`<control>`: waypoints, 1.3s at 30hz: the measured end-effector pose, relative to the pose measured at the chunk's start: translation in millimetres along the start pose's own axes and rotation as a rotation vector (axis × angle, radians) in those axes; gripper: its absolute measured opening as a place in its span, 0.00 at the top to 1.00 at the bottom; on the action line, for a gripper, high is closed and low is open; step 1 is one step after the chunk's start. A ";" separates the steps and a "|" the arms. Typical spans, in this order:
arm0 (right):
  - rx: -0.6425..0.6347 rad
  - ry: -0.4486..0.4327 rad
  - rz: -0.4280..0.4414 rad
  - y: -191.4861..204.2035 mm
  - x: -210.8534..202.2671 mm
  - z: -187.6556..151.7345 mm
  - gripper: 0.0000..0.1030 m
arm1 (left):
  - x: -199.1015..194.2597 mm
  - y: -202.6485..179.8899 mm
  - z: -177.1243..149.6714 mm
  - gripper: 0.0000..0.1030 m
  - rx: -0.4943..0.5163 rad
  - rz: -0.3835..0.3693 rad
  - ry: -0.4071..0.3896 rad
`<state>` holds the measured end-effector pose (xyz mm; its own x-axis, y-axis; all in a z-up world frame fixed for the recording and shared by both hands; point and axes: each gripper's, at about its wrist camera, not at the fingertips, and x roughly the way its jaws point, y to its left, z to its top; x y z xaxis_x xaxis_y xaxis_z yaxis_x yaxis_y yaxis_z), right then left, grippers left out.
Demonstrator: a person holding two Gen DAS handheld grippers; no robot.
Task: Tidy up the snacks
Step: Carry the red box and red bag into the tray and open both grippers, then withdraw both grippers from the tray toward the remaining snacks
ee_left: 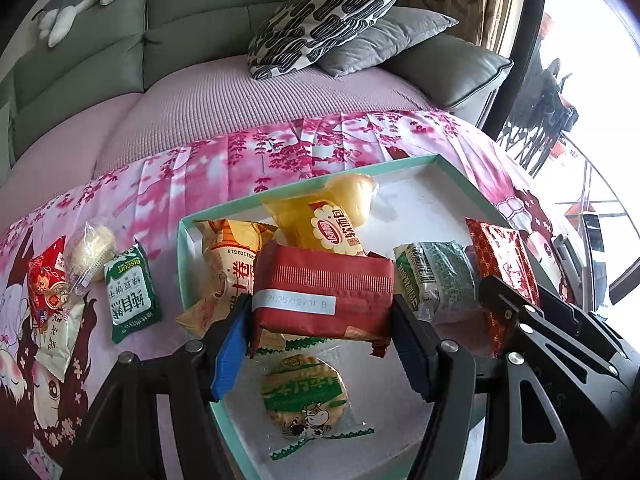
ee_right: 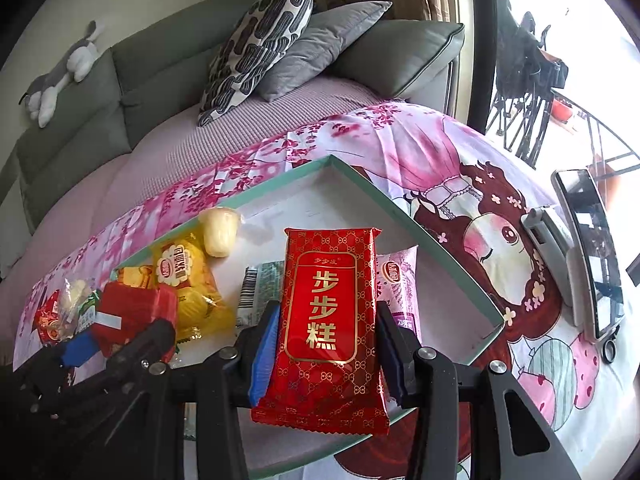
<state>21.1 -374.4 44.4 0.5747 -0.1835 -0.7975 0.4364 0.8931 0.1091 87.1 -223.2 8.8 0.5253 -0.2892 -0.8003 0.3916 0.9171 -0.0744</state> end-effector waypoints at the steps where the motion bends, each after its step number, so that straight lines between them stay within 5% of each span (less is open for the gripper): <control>1: -0.002 -0.001 -0.004 0.3 0.1 -0.2 0.51 | 0.6 0.0 0.1 0.33 -0.002 0.001 0.002; 9: -0.018 0.003 -0.016 -0.6 1.1 -0.5 0.44 | -2.5 2.1 0.7 0.32 -0.001 -0.003 0.018; 17: -0.035 0.016 -0.011 0.5 1.8 -1.8 0.31 | -8.3 19.3 2.9 0.27 -0.042 0.075 0.036; 20: -0.045 0.015 -0.008 1.7 1.4 -2.2 0.29 | -12.0 33.6 3.8 0.17 -0.093 0.109 0.031; 31: -0.078 -0.004 0.030 13.8 -1.0 -3.1 0.00 | -7.9 74.6 -4.5 0.12 -0.248 0.231 0.045; 39: -0.092 -0.001 0.047 22.6 -0.8 -5.3 0.00 | -5.8 93.2 -16.0 0.05 -0.306 0.260 0.063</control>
<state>26.8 -351.9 44.3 0.5938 -0.1404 -0.7922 0.3433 0.9347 0.0917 108.5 -131.6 -3.0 0.5260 -0.0282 -0.8500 0.0040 0.9995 -0.0307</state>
